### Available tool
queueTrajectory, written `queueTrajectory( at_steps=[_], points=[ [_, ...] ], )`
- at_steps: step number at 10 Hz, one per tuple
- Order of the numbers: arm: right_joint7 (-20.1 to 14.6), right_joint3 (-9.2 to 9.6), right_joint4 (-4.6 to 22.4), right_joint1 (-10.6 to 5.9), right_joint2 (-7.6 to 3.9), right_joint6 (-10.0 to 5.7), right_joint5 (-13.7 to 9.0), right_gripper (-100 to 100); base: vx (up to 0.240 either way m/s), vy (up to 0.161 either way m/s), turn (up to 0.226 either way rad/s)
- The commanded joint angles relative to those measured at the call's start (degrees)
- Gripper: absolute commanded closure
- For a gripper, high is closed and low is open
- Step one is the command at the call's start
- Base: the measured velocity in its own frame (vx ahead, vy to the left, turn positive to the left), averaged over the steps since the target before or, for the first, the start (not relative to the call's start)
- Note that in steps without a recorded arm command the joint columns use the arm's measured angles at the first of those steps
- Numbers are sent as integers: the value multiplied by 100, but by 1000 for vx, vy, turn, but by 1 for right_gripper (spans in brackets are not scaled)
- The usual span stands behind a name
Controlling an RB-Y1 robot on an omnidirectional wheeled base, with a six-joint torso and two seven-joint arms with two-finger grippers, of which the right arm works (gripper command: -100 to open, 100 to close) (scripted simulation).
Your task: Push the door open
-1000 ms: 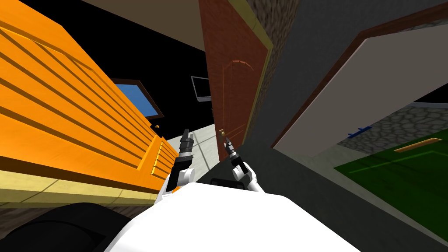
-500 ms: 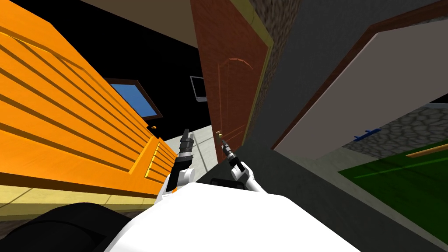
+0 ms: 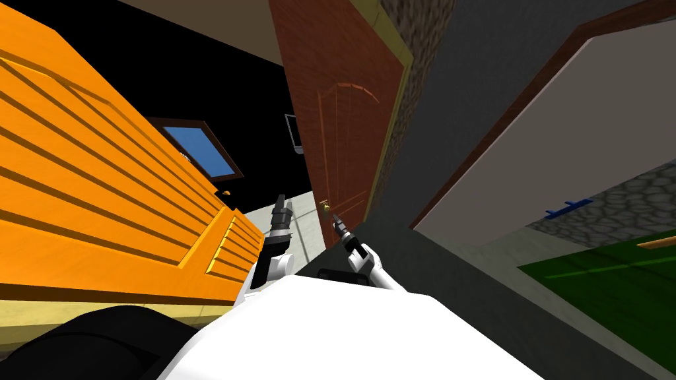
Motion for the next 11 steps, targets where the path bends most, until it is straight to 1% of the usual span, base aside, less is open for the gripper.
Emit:
queueTrajectory(
  at_steps=[1, 2, 3, 6, 8, 10, 11],
  points=[
    [21, 93, 170, -107, 16, 41, -36, -100, 83, -139, 47],
    [14, 60, 75, -44, -5, 24, -20, -100, 30, -62, 16],
    [18, 59, 92, -51, -1, 29, -21, -100, 66, 111, -14],
    [19, 37, 123, -59, 16, 22, -15, -100, 112, 186, -8],
    [21, 5, 168, -71, 41, 12, -7, -100, 138, 151, 16],
    [27, -75, 280, -100, 110, -13, 13, -100, 164, 82, 70],
    [27, -46, 239, -88, 87, -1, 6, -100, 85, 16, 18]
  ],
)
